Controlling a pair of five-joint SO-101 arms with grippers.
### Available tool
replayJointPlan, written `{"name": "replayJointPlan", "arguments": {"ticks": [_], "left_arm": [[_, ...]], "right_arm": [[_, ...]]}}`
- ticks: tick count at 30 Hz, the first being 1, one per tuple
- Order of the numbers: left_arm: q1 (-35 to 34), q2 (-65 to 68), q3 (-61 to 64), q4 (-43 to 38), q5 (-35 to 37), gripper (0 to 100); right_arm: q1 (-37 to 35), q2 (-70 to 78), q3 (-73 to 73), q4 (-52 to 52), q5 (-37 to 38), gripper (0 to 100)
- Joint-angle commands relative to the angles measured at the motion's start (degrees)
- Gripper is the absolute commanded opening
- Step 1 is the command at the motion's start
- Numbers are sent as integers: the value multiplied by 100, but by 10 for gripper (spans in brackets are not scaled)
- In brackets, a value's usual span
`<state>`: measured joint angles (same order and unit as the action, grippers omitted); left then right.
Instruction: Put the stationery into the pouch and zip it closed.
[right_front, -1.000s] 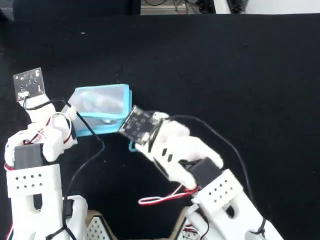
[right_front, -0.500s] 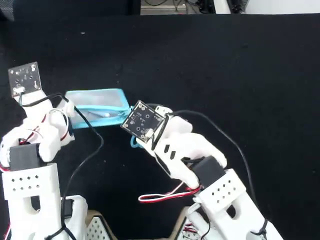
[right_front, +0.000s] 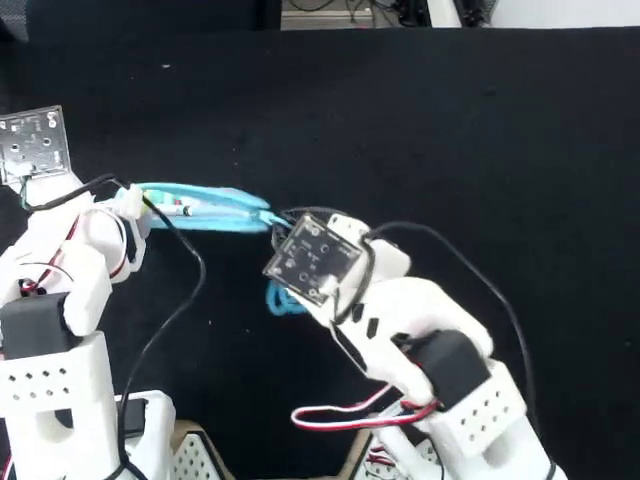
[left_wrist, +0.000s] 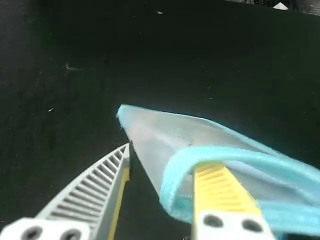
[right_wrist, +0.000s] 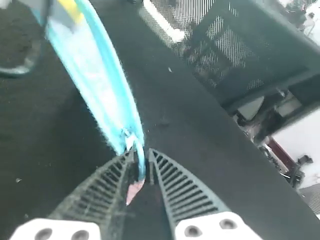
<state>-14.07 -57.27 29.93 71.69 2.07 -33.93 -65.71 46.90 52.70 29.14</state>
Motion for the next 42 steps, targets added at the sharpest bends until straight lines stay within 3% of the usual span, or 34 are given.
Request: {"name": "replayJointPlan", "arguments": {"ticks": [1,12,20,29,39,42], "left_arm": [[347,-53,-382,18,-9,211],[488,-993,-1815,0,-35,214],[497,-2215,-470,-35,-53,214],[488,-2444,1490,-1002,-686,214],[541,-2444,1657,-958,-668,213],[215,-2453,1446,-958,-695,213]], "right_arm": [[88,-163,-426,387,-9,11],[97,-189,-954,484,-695,11],[97,-119,-1947,536,-668,11],[97,1710,-4233,1960,-826,11],[97,3565,-6642,3516,-1073,11],[114,3714,-7152,3780,-1073,11]]}}
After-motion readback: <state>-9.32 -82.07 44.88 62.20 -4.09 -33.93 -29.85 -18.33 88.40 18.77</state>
